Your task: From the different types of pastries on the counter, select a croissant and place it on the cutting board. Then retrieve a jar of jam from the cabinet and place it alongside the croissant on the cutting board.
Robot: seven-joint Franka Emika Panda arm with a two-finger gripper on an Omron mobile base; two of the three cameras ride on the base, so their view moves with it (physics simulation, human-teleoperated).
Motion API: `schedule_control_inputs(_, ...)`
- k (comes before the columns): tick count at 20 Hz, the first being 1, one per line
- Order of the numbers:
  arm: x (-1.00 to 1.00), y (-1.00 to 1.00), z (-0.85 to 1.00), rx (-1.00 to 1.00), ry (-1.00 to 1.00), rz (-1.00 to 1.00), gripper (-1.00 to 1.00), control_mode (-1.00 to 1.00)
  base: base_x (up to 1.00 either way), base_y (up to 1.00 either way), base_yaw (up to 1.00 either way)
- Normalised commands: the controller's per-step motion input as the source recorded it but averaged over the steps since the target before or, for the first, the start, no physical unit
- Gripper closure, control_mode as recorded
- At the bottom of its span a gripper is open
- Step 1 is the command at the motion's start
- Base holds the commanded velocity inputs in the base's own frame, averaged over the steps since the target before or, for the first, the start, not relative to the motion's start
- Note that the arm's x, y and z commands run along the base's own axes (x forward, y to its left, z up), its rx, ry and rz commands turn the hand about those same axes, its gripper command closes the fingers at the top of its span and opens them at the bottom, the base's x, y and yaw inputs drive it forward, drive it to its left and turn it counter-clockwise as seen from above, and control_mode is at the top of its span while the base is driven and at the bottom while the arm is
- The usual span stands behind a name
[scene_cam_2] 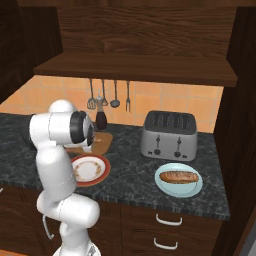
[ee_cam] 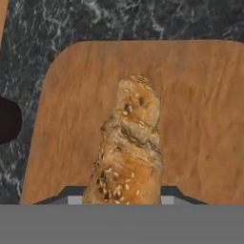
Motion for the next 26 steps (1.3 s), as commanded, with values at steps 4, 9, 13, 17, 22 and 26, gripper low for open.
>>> schedule_control_inputs(4,0.66,0.00,-0.04,0.00,-0.11,0.00,1.00,-1.00,0.00,0.00,0.00)
schedule_control_inputs(9,0.14,0.00,-0.10,0.00,-0.02,0.00,1.00,-1.00,0.00,0.00,0.00)
schedule_control_inputs(13,0.00,0.32,-0.26,0.05,0.02,0.00,-1.00,-1.00,0.00,0.00,0.00)
schedule_control_inputs(17,0.00,0.19,0.02,0.03,0.05,0.00,-1.00,-1.00,0.00,0.00,0.00)
schedule_control_inputs(22,0.00,0.04,0.15,0.00,0.04,0.00,-1.00,-1.00,0.00,0.00,0.00)
schedule_control_inputs(26,-0.05,-0.13,0.65,0.07,0.01,0.00,-1.00,-1.00,0.00,0.00,0.00)
